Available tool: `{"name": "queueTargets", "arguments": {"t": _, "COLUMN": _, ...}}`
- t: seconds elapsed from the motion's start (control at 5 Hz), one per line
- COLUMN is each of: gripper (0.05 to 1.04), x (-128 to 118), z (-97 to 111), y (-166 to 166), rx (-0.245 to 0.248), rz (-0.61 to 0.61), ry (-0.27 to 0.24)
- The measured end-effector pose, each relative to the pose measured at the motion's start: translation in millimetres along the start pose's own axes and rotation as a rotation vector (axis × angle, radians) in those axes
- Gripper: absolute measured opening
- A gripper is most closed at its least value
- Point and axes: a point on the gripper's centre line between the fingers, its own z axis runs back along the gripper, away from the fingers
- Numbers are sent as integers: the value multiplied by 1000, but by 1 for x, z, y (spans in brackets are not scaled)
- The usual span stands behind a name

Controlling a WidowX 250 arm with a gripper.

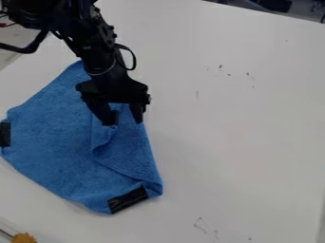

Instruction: Unfold the cloth from the center to right

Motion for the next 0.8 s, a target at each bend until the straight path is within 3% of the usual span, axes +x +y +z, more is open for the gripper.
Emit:
{"name": "queueTargets", "arguments": {"t": 0.4, "gripper": 965, "x": 3, "z": -12, "y": 9, "rx": -38, "rz": 21, "ry": -1}}
{"name": "queueTargets", "arguments": {"t": 0.8, "gripper": 391, "x": 7, "z": -21, "y": 11, "rx": -64, "rz": 21, "ry": 17}}
